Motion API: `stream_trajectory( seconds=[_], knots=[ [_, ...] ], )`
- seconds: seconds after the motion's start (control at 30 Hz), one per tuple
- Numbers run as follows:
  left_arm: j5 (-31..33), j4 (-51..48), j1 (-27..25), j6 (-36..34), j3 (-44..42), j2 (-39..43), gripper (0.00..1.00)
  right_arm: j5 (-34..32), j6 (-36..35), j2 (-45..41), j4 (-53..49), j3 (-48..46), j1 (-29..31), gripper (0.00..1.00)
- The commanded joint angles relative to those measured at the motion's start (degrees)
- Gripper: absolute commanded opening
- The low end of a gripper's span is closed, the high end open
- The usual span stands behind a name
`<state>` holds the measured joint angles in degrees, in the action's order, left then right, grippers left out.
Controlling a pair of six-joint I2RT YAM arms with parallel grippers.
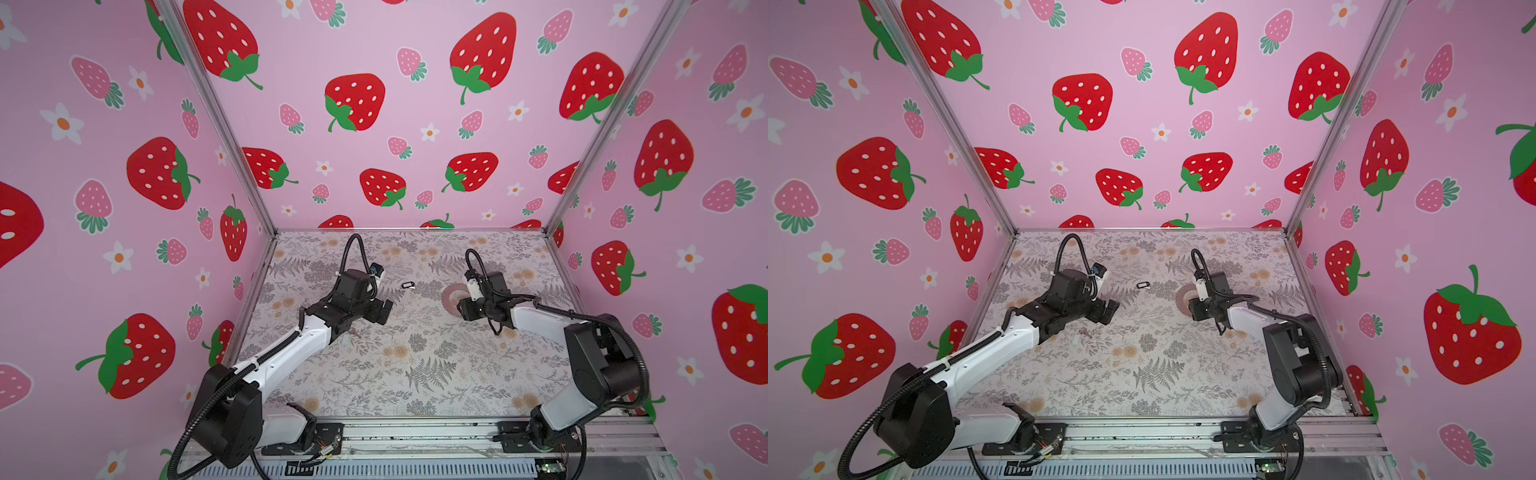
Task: Put the keys on the keyring
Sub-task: 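Reach the right gripper to the ring plate while the left gripper moves forward, then close the right gripper on the near edge of the metal ring plate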
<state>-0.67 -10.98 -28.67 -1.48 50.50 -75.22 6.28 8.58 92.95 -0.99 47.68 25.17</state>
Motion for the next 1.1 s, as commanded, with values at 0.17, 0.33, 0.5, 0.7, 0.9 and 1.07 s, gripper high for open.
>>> stream_trajectory(
  seconds=[0.17, 0.33, 0.5, 0.7, 0.9, 1.07],
  knots=[
    [-0.39, -0.91, -1.65, -0.85, 2.21, -1.32, 0.99, -0.23, -2.48, 2.31, -5.8, 2.97, 0.14, 0.41],
    [-0.66, -0.78, -2.35, -0.68, 2.82, -2.11, 0.99, -1.87, -3.4, 3.85, -7.66, 4.08, 0.14, 0.36],
    [-1.71, -0.64, -2.38, -1.17, 3.8, -2.6, 0.99, -2.2, -4.0, 4.61, -7.39, 4.26, 0.14, 0.37],
    [-2.22, -1.15, -2.45, -1.78, 4.58, -3.31, 1.0, -3.34, -3.82, 5.25, -7.79, 4.44, 0.23, 0.37],
    [-2.28, -1.58, -2.88, -2.3, 4.96, -3.61, 1.0, -6.22, -4.62, 4.8, -9.06, 4.88, 1.01, 0.36],
    [-1.95, -1.38, -3.23, -2.57, 4.66, -3.13, 1.0, -5.99, -5.04, 3.33, -10.45, 4.91, 1.29, 0.36]
  ],
)
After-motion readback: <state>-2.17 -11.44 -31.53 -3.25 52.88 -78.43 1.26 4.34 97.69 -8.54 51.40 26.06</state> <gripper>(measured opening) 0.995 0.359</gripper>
